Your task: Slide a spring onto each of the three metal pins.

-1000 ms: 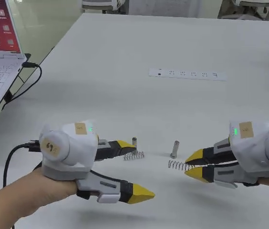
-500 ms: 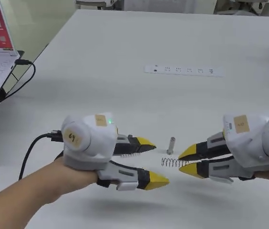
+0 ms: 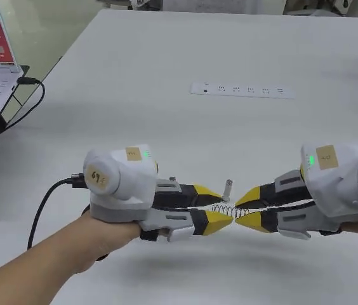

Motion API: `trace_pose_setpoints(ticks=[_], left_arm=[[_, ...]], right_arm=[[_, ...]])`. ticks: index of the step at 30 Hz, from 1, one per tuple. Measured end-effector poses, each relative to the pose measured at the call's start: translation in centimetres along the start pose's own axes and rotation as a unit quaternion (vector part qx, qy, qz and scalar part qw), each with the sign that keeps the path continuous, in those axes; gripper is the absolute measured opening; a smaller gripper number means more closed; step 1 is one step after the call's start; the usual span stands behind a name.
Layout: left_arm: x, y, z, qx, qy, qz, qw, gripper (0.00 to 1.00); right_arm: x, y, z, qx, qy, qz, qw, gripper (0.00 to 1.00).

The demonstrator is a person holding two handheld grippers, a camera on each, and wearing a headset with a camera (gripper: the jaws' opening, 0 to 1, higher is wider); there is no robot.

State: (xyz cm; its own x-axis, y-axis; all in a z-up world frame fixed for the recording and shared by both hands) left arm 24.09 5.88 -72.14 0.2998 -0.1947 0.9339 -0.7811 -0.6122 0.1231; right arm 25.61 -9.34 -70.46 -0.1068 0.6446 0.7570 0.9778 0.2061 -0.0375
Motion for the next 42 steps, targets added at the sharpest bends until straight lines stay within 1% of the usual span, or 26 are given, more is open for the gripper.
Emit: trace_pose_setpoints(ticks=[2, 7, 10, 12, 21, 24, 27, 29, 32, 37, 40, 42], left_arm=[[-0.1, 0.1, 0.0, -0.002, 0.0, 0.0, 1.0, 0.09], [-0.2, 0.1, 0.0, -0.003, -0.001, -0.005, 1.0, 0.07], [-0.3, 0.2, 0.0, -0.002, 0.0, -0.007, 1.0, 0.07], [-0.4, 0.2, 0.0, -0.001, -0.001, -0.009, 1.0, 0.06], [-0.3, 0.5, -0.2, -0.007, 0.004, 0.0, 1.0, 0.04], [-0.2, 0.7, -0.3, -0.009, 0.004, 0.007, 0.9999, 0.04], [-0.2, 0.9, -0.3, -0.012, 0.001, 0.009, 0.9999, 0.03], [-0.2, 1.0, -0.4, -0.014, 0.0, 0.012, 0.9998, 0.03], [-0.2, 1.1, -0.4, -0.017, 0.002, 0.004, 0.9998, 0.03], [0.1, 1.1, -0.6, -0.02, 0.007, -0.005, 0.9998, 0.03], [0.2, 1.1, -0.6, -0.021, 0.008, -0.006, 0.9997, 0.03], [0.1, 1.1, -0.6, -0.023, 0.005, -0.006, 0.9997, 0.03]], right_arm=[[0.1, -0.1, -0.1, 0.0, 0.0, -0.002, 1.0, 0.08], [0.3, -0.3, -0.1, 0.002, 0.001, -0.004, 1.0, 0.08], [0.5, -0.5, -0.1, 0.003, 0.009, 0.001, 1.0, 0.08], [0.5, -0.5, -0.2, 0.003, 0.01, 0.001, 0.9999, 0.08], [0.6, -0.8, -0.2, 0.007, 0.013, 0.001, 0.9999, 0.08], [0.7, -1.0, -0.2, 0.007, 0.02, 0.007, 0.9998, 0.08], [0.7, -1.2, -0.2, 0.01, 0.024, 0.023, 0.9994, 0.08], [0.8, -1.4, -0.2, 0.01, 0.027, 0.021, 0.9994, 0.09], [0.6, -1.6, -0.4, 0.004, 0.036, 0.022, 0.9991, 0.09], [-0.1, -1.6, -0.5, -0.001, 0.028, 0.028, 0.9992, 0.1], [-0.1, -1.6, -0.7, -0.007, 0.049, 0.033, 0.9982, 0.11], [-0.1, -1.6, -0.7, -0.009, 0.053, 0.033, 0.998, 0.09]])
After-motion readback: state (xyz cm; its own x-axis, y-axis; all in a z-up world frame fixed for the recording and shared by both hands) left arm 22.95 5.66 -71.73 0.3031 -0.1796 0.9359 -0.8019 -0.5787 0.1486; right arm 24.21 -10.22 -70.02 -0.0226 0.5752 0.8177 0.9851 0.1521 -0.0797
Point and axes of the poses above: the centre of the closed fingertips' face, and the gripper's own axes: z roughly forward along the fingers, y roughly to its right, x roughly out of its top, the point moved 9 cm from there along -z, roughly backward along the fingers, and after that the axes turned 15 degrees about x, right-handed, at the moved point
